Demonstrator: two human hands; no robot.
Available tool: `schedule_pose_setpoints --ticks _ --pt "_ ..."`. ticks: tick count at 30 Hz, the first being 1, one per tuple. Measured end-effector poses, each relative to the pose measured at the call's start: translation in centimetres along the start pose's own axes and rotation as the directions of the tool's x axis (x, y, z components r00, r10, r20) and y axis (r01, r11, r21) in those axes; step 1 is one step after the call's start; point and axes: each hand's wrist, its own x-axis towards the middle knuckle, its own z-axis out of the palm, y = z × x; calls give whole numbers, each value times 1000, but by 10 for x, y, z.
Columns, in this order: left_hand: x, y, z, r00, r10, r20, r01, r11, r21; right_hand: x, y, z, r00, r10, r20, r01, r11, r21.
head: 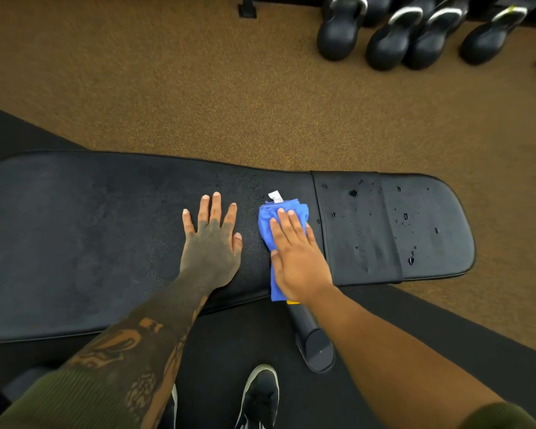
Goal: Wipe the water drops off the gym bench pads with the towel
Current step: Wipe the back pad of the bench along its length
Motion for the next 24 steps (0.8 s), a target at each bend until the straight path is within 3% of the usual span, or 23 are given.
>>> schedule_pose_setpoints --ticks 5,12,19,24 --pt "-1 9 3 999 34 16 -35 999 16 26 19 -7 978 207 -27 -208 977 -48" --pt "6 26 5 999 29 21 -29 1000 9 1 17 -6 997 74 1 -74 996 -40" --pt "7 26 8 1000 22 22 -23 999 45 53 26 -13 986 164 -31 -166 985 -55" --pt "8 28 7 999 18 35 -20 998 58 48 23 -16 992 124 -30 -126 991 -40"
